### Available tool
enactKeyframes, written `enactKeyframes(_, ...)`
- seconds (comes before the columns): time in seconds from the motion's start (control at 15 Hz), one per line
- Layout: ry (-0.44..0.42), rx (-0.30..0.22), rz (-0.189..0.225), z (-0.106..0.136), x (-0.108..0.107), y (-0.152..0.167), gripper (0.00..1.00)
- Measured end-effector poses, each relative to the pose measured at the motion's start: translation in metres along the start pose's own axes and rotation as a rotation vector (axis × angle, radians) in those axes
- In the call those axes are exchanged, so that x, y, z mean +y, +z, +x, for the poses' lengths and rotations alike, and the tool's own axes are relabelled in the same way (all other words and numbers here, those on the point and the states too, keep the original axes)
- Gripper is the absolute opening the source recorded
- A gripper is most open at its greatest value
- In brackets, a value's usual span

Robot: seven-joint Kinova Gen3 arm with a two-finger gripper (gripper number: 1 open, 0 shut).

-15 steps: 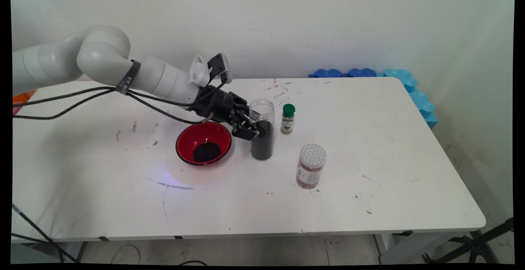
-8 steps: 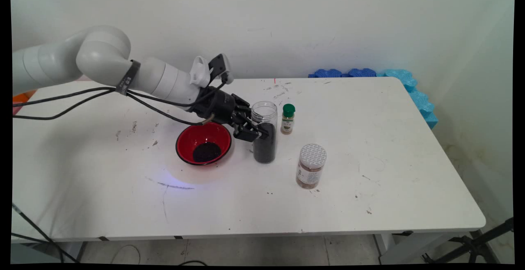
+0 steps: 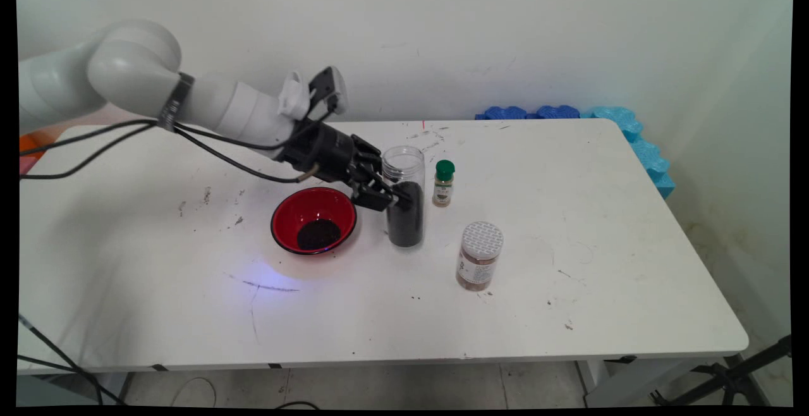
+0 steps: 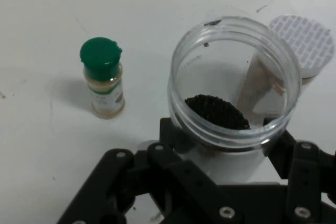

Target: Pour the black seasoning powder in the red bowl

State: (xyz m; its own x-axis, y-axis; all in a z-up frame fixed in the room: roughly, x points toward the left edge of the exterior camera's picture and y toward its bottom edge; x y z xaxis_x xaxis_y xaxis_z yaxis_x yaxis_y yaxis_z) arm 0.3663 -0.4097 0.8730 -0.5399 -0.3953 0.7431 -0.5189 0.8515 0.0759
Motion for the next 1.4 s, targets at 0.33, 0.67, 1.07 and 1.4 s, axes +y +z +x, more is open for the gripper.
enactKeyframes(0.33,-0.014,0.005,-0.006,0.010,0.011,-0.034,0.00)
enactKeyframes(0.67,-0.036,0.006,-0.019,0.020,0.022,-0.073,0.00)
enactKeyframes(1.07,-0.052,-0.007,-0.052,0.030,0.032,-0.128,0.00)
enactKeyframes(1.4,-0.069,-0.019,-0.079,0.034,0.037,-0.155,0.00)
